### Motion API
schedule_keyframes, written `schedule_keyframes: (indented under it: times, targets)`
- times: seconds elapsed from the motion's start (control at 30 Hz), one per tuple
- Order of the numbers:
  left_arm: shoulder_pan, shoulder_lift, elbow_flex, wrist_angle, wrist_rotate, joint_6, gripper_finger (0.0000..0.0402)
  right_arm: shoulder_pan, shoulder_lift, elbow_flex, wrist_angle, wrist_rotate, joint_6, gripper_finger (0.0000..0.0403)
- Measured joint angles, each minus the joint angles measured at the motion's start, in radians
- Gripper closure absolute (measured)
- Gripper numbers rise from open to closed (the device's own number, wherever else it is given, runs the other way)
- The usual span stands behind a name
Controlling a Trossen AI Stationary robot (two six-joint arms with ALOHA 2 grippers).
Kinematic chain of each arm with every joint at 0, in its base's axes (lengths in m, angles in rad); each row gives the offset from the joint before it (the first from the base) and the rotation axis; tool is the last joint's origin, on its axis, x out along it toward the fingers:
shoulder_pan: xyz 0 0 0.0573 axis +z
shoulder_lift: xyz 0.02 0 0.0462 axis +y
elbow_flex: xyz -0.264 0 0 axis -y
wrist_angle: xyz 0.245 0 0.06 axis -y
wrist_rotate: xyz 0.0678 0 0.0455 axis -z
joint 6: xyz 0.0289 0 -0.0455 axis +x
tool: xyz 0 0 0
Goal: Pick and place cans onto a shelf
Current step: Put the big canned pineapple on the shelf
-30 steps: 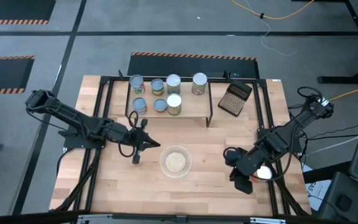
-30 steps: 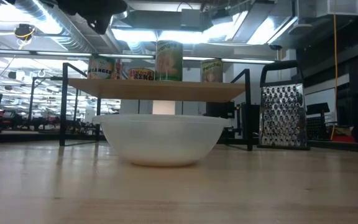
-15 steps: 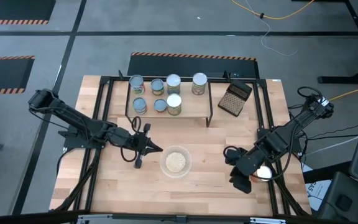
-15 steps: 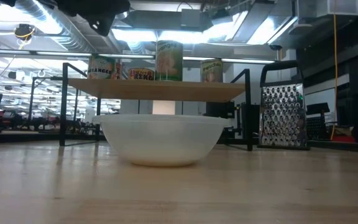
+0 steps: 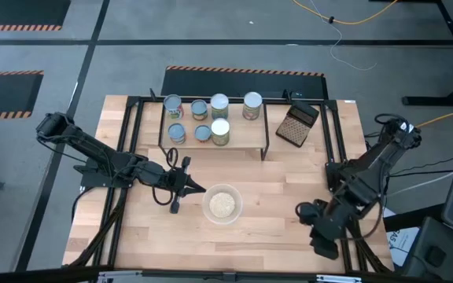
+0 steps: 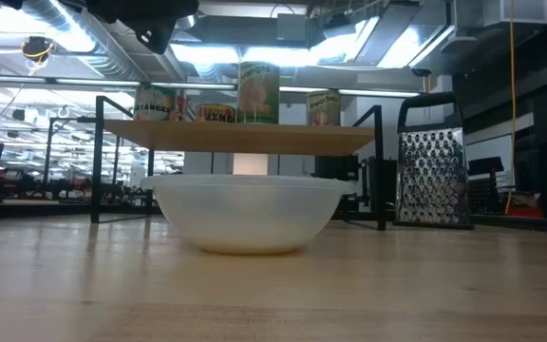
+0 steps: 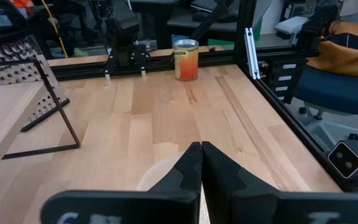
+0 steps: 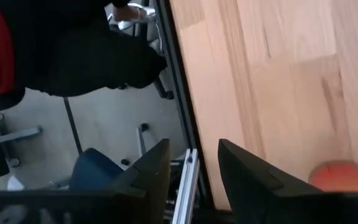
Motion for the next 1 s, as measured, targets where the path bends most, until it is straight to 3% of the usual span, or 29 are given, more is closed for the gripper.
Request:
schedule_keyframes:
  times: [0.2, 0.6, 1.0]
  targets:
    - [0.000, 0.000, 0.000, 0.000, 0.000, -0.011, 0.0401, 0.070, 0.005, 0.000, -0.061, 0.024, 0.053, 0.0265]
    - [-0.005, 0.000, 0.000, 0.000, 0.000, -0.020, 0.0401, 0.213, 0.090, 0.000, -0.254, -0.027, 0.053, 0.0265]
    - [-0.005, 0.000, 0.000, -0.001, 0.000, -0.018, 0.0401, 0.246, 0.235, 0.000, -0.452, -0.026, 0.022, 0.0265]
